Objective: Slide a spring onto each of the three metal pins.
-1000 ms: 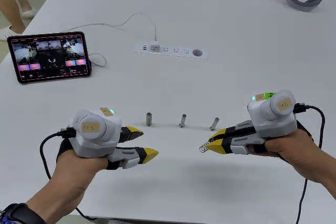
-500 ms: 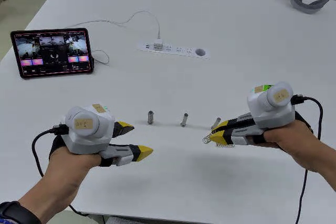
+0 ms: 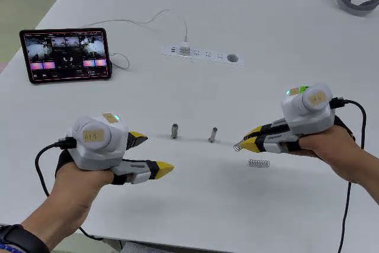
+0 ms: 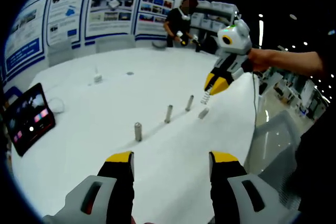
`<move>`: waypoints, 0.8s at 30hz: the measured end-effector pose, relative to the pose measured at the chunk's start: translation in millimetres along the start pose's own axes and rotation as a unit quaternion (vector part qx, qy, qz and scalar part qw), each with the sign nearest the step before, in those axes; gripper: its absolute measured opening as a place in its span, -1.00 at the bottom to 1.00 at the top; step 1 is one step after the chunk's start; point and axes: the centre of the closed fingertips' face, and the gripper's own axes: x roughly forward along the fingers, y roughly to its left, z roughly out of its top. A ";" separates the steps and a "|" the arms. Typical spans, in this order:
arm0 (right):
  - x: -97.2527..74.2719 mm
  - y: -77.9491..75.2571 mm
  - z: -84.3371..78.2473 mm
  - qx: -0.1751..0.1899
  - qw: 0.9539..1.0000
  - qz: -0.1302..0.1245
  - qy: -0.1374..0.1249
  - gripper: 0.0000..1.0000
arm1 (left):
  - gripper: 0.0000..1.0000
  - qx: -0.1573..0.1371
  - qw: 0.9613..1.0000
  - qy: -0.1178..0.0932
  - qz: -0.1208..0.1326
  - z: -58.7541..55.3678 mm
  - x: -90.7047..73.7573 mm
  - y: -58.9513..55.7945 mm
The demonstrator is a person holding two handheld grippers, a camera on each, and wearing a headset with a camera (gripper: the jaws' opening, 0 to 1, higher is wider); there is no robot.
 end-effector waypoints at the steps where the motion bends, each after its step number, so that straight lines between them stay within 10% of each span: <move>1: 1.0 -1.3 1.0 -0.001 1.000 0.000 0.000 -0.76 | 0.19 -0.001 1.000 0.000 0.001 -0.5 -0.3 1.2; 24: 30.9 -25.5 22.9 -0.033 0.999 -0.003 0.026 -0.76 | 0.47 -0.037 0.999 -0.004 0.030 -13.8 -15.1 22.2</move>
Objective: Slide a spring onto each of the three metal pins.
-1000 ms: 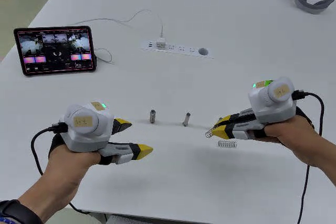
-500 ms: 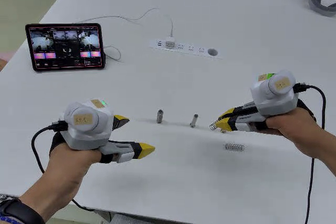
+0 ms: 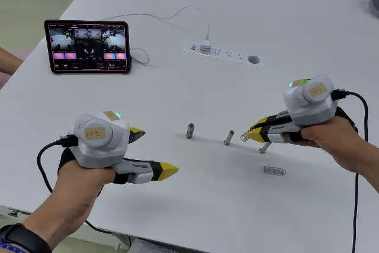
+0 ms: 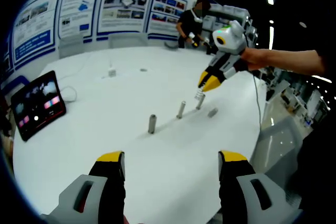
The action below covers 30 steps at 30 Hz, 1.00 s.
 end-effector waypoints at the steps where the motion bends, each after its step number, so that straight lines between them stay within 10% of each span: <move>1: 1.5 -0.5 1.4 -0.002 1.000 0.000 0.001 -0.76 | 0.47 -0.002 1.000 0.000 0.001 -0.7 -0.5 0.5; 30: 31.4 -4.6 10.8 -0.033 0.999 0.016 0.029 -0.75 | 0.50 -0.022 1.000 0.003 0.013 -11.0 -10.3 7.8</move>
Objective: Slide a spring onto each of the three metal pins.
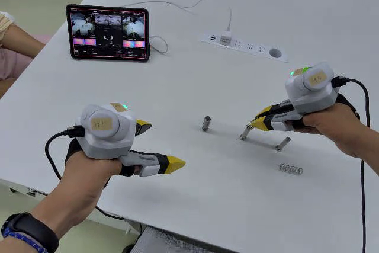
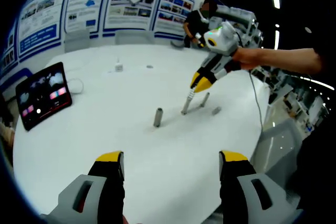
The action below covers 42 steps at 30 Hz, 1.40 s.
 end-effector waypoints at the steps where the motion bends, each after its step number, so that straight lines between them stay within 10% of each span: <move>1: 0.9 0.2 -0.4 -0.003 1.000 0.001 0.003 -0.75 | 0.50 -0.001 1.000 0.000 0.000 -0.3 -0.1 0.3; 42: 41.2 -1.2 -20.9 -0.043 0.998 0.014 0.051 -0.75 | 0.50 -0.005 1.000 0.007 0.000 -0.8 0.4 -2.1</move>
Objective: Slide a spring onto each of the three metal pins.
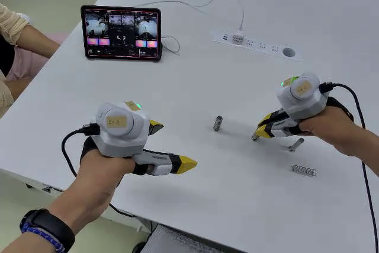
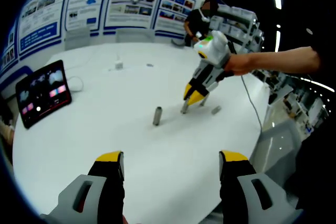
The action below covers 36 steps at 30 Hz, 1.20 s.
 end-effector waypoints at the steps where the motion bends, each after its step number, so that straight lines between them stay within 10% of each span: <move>1: 1.4 -0.1 -0.9 0.001 1.000 0.002 0.001 -0.74 | 0.50 0.000 1.000 0.001 0.000 -0.5 0.3 0.3; 13: 5.4 -0.5 -5.9 0.018 1.000 0.008 -0.001 -0.70 | 0.50 0.003 1.000 0.003 -0.001 1.2 0.4 -2.7; 36: -19.7 5.3 -22.6 0.062 0.996 -0.039 -0.045 0.02 | 0.51 -0.003 1.000 0.000 0.000 1.3 -3.5 -13.1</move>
